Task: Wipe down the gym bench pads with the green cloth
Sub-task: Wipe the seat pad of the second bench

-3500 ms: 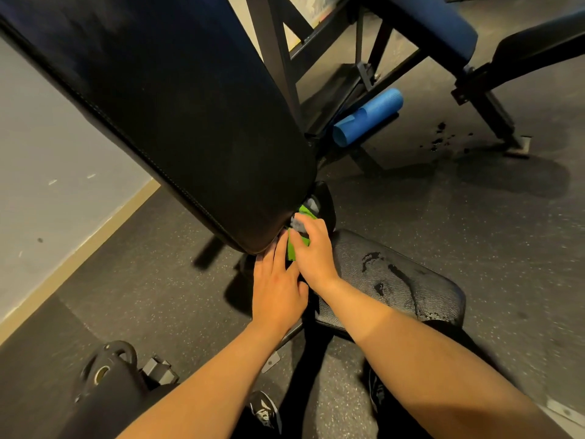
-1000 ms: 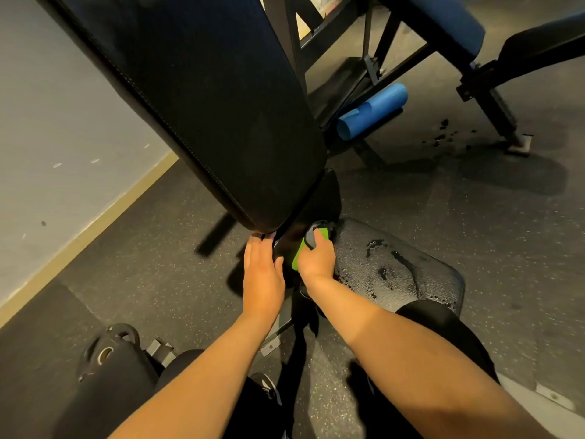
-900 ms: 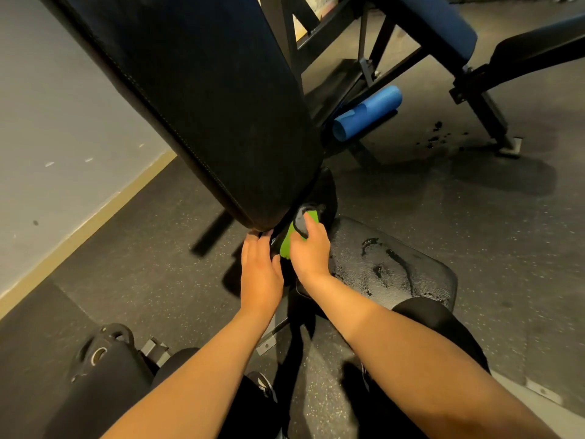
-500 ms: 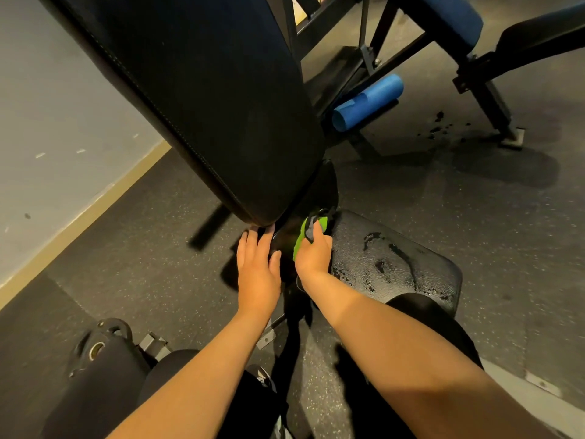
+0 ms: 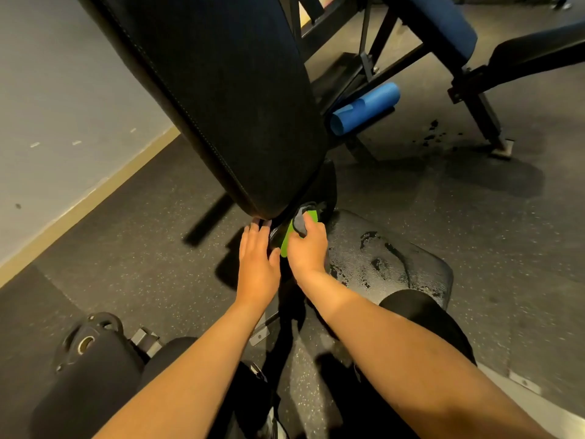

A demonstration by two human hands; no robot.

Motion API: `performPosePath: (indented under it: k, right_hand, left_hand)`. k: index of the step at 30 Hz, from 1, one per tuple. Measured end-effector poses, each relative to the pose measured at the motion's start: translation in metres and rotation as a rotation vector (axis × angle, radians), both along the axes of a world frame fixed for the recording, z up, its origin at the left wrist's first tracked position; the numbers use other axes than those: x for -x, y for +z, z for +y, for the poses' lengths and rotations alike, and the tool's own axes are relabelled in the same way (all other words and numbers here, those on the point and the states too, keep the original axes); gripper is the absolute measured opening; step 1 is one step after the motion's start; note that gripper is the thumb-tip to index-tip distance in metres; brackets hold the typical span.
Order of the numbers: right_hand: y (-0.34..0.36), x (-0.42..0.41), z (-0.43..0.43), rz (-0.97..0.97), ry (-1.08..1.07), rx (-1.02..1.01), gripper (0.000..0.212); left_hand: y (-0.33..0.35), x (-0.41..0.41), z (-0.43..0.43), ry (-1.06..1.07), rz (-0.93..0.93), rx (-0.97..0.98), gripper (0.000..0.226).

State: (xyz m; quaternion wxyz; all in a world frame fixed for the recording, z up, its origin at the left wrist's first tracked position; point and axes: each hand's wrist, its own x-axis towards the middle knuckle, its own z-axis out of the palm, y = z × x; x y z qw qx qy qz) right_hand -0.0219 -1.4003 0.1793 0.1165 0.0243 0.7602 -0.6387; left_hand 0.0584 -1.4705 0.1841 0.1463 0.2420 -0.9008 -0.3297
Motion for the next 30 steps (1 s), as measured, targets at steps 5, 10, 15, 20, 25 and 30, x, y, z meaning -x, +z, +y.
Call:
performPosePath:
  k: [5,10,15,20,25,30]
  right_hand:
    - [0.001,-0.007,-0.001,0.160,0.046,0.109,0.048]
    - [-0.040,-0.002,-0.008,-0.143,-0.054,0.025,0.049]
    - [-0.063,0.011,-0.009,-0.311,0.014,-0.098,0.053]
    - [-0.054,-0.002,-0.017,-0.395,-0.101,-0.018,0.046]
    - [-0.017,-0.019,-0.002,0.030,0.064,-0.069,0.046]
    - [0.000,-0.027,0.005,0.260,0.173,0.062,0.050]
  left_hand:
    - [0.003,-0.005,0.003,0.097,0.037,-0.137,0.074]
    - [0.001,-0.006,-0.001,0.110,0.054,-0.176,0.071]
    - [-0.001,-0.006,-0.004,0.104,0.048,-0.204,0.071]
    - [-0.001,-0.008,-0.010,0.072,0.046,-0.238,0.072]
    - [0.005,-0.011,-0.006,0.056,0.040,-0.274,0.068]
    - [0.009,-0.012,-0.002,0.054,0.044,-0.305,0.060]
